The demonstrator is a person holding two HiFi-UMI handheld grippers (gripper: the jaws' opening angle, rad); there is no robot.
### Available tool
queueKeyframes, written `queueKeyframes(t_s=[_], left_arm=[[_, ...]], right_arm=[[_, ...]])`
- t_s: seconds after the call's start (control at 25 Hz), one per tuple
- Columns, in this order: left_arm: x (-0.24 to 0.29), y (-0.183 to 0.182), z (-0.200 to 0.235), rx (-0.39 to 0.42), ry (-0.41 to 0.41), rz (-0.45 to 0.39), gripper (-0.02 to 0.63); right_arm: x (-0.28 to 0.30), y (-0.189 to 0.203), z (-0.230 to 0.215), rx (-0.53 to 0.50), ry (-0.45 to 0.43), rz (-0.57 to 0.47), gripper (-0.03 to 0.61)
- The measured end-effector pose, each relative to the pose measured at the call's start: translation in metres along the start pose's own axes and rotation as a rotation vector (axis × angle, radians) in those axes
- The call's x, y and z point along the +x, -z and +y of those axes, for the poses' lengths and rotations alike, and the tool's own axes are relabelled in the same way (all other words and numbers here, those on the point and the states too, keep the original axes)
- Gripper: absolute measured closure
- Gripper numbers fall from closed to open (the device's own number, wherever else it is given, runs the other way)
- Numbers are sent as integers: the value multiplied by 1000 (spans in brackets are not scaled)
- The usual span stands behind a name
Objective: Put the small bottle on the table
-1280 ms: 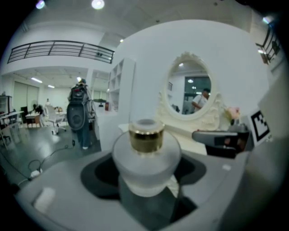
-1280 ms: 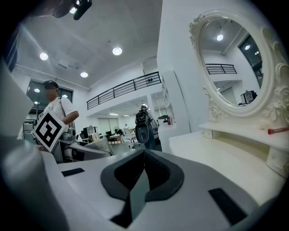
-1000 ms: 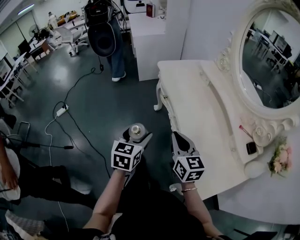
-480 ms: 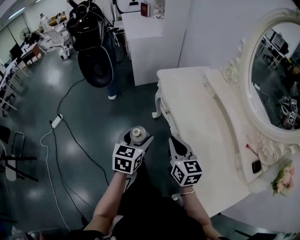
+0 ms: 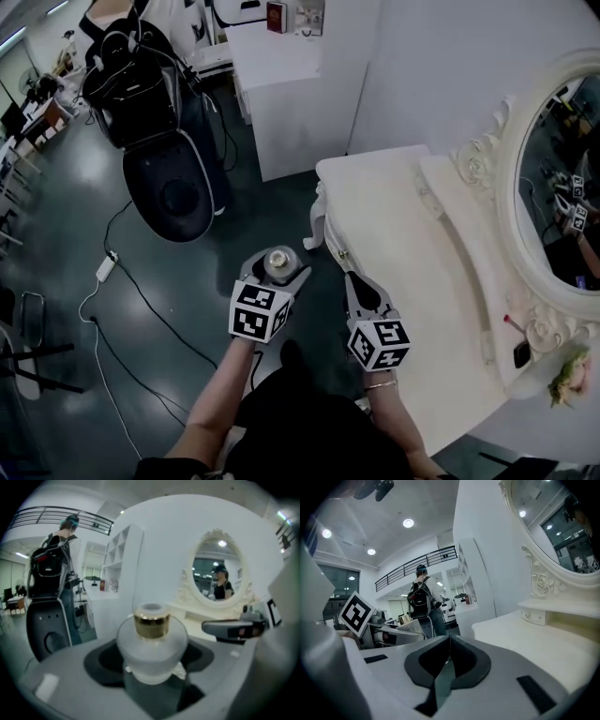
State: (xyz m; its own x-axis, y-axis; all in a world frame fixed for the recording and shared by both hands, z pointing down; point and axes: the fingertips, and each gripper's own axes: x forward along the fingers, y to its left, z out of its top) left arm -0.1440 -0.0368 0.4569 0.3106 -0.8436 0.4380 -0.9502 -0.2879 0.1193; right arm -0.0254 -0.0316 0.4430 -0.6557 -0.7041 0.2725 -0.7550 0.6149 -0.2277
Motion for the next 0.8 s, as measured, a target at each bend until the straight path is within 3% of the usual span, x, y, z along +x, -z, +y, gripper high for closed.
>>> queueKeyframes(t_s=[0.36, 0.8], left_arm=[[44, -21, 33, 22, 62, 7, 276], [125, -38, 36, 51, 116, 54, 276]], right_arm=[[32, -16, -21, -2, 92, 3, 574], [65, -26, -81, 43, 167, -7, 574]])
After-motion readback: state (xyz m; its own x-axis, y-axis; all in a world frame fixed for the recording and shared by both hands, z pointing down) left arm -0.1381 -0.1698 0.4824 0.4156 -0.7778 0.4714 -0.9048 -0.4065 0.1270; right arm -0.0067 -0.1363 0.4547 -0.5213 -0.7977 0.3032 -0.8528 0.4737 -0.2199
